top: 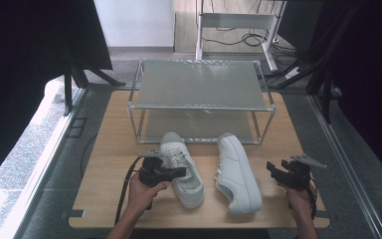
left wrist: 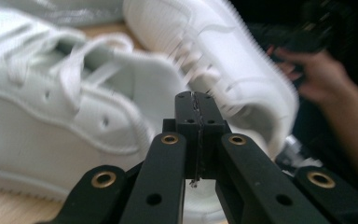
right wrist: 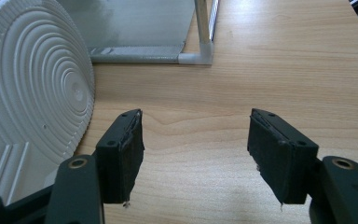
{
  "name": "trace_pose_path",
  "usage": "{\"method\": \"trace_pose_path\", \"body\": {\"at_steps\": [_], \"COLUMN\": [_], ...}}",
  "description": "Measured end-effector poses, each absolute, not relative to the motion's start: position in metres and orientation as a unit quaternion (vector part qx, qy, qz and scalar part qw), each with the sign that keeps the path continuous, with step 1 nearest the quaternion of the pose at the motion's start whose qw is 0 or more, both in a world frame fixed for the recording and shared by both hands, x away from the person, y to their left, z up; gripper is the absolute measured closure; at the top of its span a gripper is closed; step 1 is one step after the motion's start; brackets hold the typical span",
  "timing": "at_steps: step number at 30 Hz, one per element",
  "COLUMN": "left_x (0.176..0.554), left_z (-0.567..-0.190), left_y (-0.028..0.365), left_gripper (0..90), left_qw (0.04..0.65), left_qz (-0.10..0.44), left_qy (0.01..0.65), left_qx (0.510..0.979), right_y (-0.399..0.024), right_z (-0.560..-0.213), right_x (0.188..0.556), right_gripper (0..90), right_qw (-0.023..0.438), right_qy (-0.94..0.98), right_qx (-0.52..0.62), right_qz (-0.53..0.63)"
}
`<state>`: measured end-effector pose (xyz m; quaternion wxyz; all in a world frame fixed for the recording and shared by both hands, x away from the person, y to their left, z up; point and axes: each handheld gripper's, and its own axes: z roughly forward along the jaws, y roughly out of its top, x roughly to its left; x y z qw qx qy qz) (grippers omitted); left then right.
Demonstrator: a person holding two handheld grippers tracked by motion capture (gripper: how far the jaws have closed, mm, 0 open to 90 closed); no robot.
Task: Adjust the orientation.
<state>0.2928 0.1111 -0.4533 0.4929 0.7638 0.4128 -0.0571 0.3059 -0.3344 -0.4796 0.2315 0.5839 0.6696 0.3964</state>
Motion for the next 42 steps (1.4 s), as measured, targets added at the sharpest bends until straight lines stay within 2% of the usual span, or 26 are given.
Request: {"method": "trace_pose_path", "body": {"at_steps": [14,36,42], "left_x": [0.287,0.279,0.282], "left_z": [-0.465,-0.462,-0.462], "left_y": [0.101,0.147,0.157], "left_gripper": [90.0,90.0,89.5], "left_qw": [0.459,0.438,0.443], "left_qz": [-0.053,-0.053,-0.074], "left_qy": [0.418,0.449,0.455], "left_qx": [0.782,0.777,0.769], "right_y": [-0.332,-0.340,-0.339], "right_z": [-0.482,-0.477,-0.477], "right_x": [0.307,0.303,0.303], "right_gripper": [35.8,35.8,36.1], "right_qw": [0.228,0.231,0.232], "right_qy": [0.678,0.668,0.669], "right_qx": [0.583,0.589,0.587], "right_qz": [0.385,0.392,0.393]}}
